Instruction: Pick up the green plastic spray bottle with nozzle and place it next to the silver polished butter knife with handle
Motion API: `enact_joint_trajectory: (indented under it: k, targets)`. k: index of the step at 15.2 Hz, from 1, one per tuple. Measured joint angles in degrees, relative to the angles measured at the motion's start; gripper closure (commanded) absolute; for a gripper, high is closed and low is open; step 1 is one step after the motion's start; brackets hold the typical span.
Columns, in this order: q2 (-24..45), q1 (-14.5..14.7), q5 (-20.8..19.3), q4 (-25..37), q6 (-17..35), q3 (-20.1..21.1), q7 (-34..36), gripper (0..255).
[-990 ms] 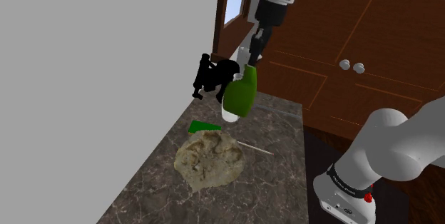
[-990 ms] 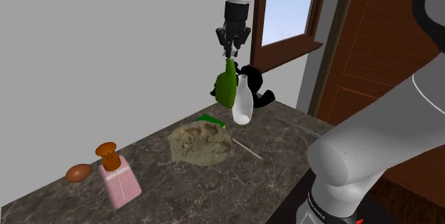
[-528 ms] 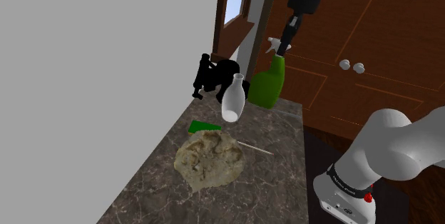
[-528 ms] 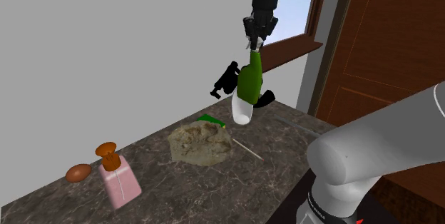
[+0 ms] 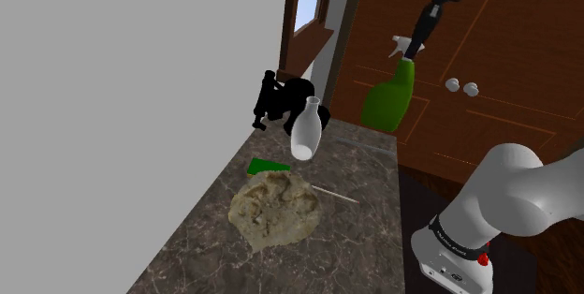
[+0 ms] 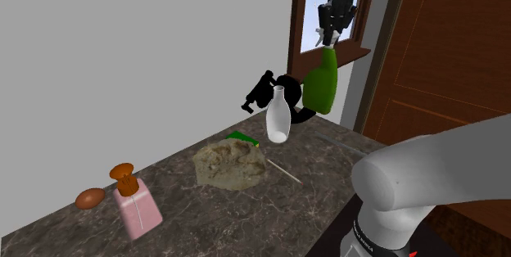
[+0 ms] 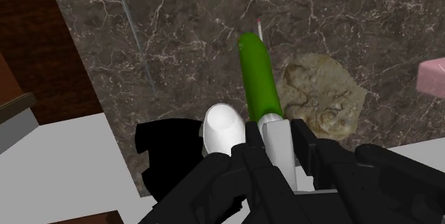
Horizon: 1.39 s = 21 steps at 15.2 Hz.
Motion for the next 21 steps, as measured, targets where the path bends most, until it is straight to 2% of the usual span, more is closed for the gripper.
enact_joint_trajectory:
  k: [5, 11, 15, 21]
  targets:
    - [-3.34, -1.32, -3.50, 2.23, -5.63, -5.02, -5.69, 255]
    - [-4.59, -2.20, -7.34, 7.88, -12.20, -10.01, -11.74, 255]
    - [-6.09, -2.52, -8.35, 5.45, -11.22, -11.07, -12.84, 255]
    - [-9.08, -3.07, -9.02, -1.37, -7.39, -11.42, -12.80, 255]
